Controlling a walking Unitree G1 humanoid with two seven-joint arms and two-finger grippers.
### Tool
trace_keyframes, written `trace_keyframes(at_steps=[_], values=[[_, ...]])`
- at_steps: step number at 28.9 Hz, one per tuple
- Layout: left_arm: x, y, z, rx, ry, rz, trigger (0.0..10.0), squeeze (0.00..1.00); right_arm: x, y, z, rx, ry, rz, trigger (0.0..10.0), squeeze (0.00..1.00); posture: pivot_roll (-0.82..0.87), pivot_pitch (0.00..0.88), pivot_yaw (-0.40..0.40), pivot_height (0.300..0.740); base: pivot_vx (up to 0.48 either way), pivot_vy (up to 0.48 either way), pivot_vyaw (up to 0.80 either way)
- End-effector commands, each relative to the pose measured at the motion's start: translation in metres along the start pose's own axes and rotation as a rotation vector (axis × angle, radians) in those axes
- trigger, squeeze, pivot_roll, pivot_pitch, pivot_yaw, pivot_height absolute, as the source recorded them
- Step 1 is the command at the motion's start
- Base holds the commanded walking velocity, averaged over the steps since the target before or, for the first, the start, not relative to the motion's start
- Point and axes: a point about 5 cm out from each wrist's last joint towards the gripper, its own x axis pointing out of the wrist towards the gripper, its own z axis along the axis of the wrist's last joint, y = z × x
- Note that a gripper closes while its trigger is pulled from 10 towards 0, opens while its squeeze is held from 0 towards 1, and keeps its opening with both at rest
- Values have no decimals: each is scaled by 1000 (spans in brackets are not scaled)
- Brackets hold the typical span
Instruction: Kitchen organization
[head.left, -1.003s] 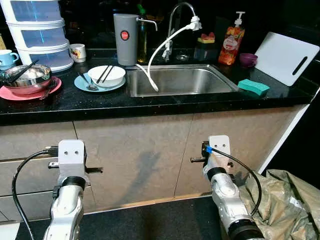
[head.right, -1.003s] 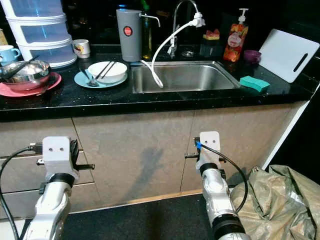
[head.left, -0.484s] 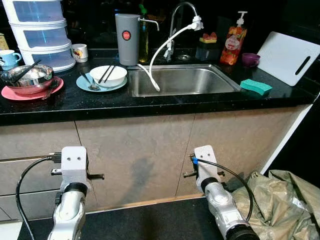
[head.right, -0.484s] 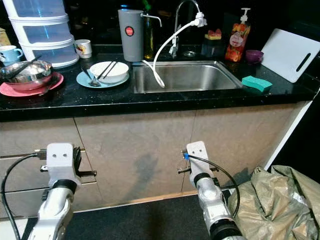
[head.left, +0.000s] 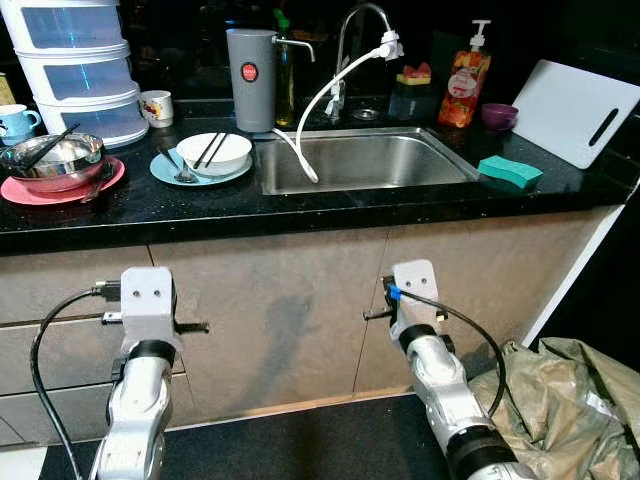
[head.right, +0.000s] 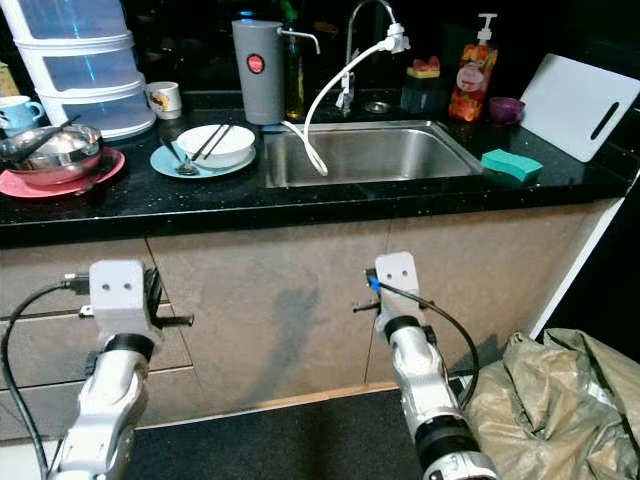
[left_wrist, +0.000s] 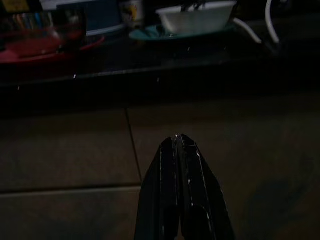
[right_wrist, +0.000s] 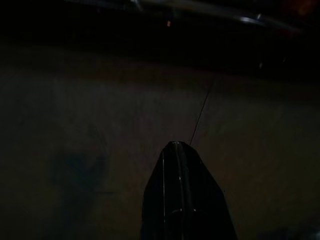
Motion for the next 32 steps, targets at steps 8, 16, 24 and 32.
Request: trace_keyframes(at_steps=[8, 16, 24, 32], values=[[-4, -4, -3, -12, 20, -18, 10000, 0, -5, 3, -9, 15, 33, 6, 10000, 0, 4, 0, -44, 740, 0, 346, 0], [-5, -9, -1, -16, 16, -49, 10000, 0, -4, 1, -9, 16, 37, 2, 10000, 0, 4, 0, -40, 740, 0, 0, 0], [-5, -11, -2, -12, 27, -61, 10000, 0, -6, 1, -11, 19, 46, 2, 10000, 0, 5, 0, -39, 740, 0, 0, 0], [-8, -12, -8, -1, 53, -51, 10000, 0, -8, 3, -17, 12, 70, 10, 10000, 0, 2, 1, -36, 740, 0, 0, 0]])
